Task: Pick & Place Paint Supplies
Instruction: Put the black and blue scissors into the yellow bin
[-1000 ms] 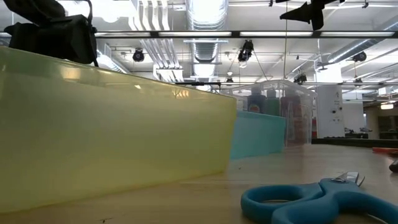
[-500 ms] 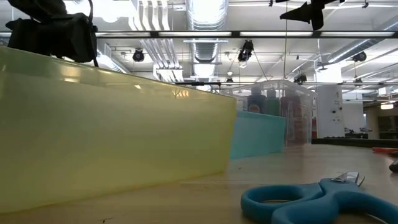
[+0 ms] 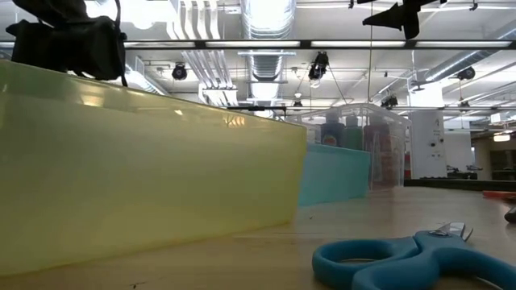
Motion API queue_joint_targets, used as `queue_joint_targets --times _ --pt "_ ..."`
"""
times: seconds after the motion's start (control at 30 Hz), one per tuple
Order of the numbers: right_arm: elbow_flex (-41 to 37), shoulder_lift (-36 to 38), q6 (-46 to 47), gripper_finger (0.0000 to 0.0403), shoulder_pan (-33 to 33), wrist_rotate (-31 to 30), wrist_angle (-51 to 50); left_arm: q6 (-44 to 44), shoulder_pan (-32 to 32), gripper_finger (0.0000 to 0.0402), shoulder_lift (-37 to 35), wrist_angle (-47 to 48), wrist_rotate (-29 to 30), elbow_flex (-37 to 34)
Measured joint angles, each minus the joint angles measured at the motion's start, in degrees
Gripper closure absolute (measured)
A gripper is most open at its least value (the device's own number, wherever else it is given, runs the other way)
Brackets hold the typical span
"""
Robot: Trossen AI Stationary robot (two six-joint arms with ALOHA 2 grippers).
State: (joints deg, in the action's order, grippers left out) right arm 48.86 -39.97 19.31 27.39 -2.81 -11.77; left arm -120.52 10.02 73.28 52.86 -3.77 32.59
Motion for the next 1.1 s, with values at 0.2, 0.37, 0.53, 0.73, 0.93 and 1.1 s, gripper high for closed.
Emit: queue_joint_targets --times 0.2,0.37,0.53,0.73,0.93,1.1 --pt "0.0 0.0 -0.3 0.0139 0.0 0.0 0.0 -3.0 0.0 0.0285 0.0 -2.6 1.2 -2.7" --pt "0.0 0.0 -0.2 0.0139 0.0 0.1 0.0 -3.1 0.0 0.0285 -0.2 -3.7 1.3 -3.5" --pt "0.0 0.0 -0.1 0.0139 0.0 0.3 0.0 -2.9 -0.8 0.0285 -0.2 -3.6 1.7 -3.7" --pt "0.0 0.0 0.0 0.0139 0.0 0.3 0.0 -2.3 -2.4 0.0285 -0.2 -3.9 1.6 -4.3" --pt "0.0 0.0 0.0 0.0139 0.0 0.3 0.0 0.3 -4.9 0.0285 -0.3 -3.5 2.1 -4.4" --pt "0.0 0.0 0.0 0.0139 0.0 0.3 0.0 4.6 -8.1 0.0285 -0.2 -2.0 3.6 -4.4"
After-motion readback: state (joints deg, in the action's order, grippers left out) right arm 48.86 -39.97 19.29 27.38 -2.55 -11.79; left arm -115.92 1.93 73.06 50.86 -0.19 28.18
